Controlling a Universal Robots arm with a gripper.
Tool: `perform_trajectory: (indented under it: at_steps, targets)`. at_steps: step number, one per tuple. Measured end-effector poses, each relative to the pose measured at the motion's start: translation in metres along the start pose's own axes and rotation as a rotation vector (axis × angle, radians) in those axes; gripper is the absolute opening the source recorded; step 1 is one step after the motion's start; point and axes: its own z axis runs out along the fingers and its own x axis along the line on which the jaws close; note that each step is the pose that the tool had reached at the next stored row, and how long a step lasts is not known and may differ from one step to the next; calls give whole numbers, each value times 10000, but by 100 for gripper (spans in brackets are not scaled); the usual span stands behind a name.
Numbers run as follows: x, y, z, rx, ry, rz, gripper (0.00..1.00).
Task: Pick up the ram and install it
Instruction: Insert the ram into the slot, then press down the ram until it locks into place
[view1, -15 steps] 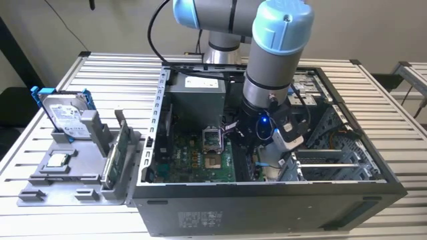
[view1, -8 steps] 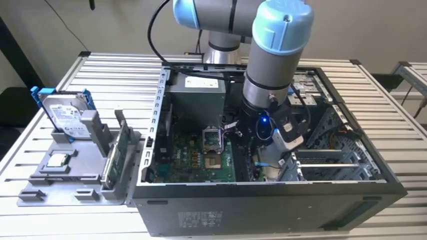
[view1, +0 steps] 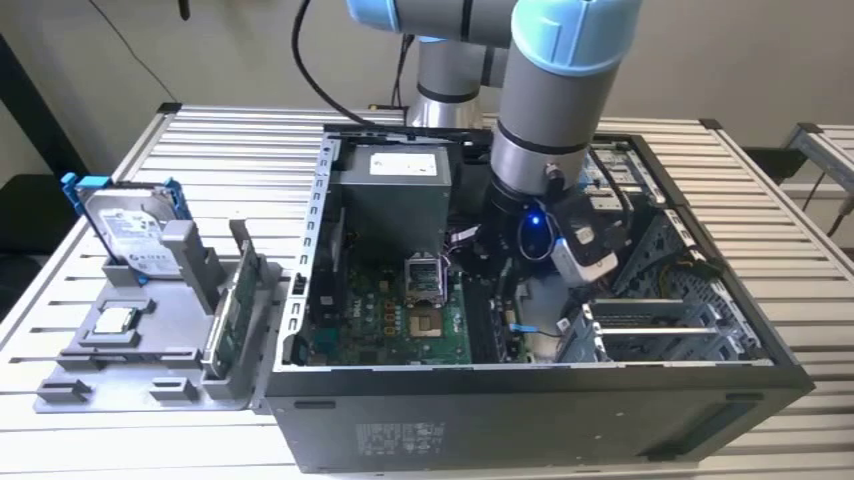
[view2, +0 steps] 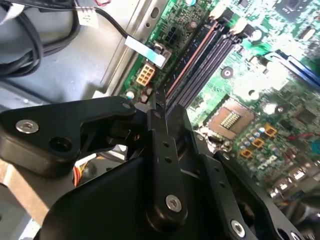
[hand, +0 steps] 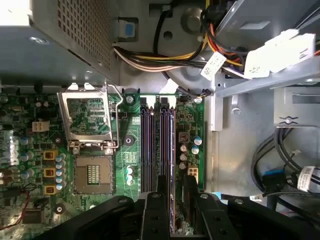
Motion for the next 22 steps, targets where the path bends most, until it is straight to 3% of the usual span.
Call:
perform_trajectory:
  at_steps: [2, 8, 11, 22]
  targets:
    - [-3, 1, -74, -1, -1, -1, 28]
    - [-3, 0, -77, -16, 0, -1, 26]
    - [-3, 0, -77, -20, 0, 0, 11]
    - [-3, 0, -77, -36, 0, 0, 11]
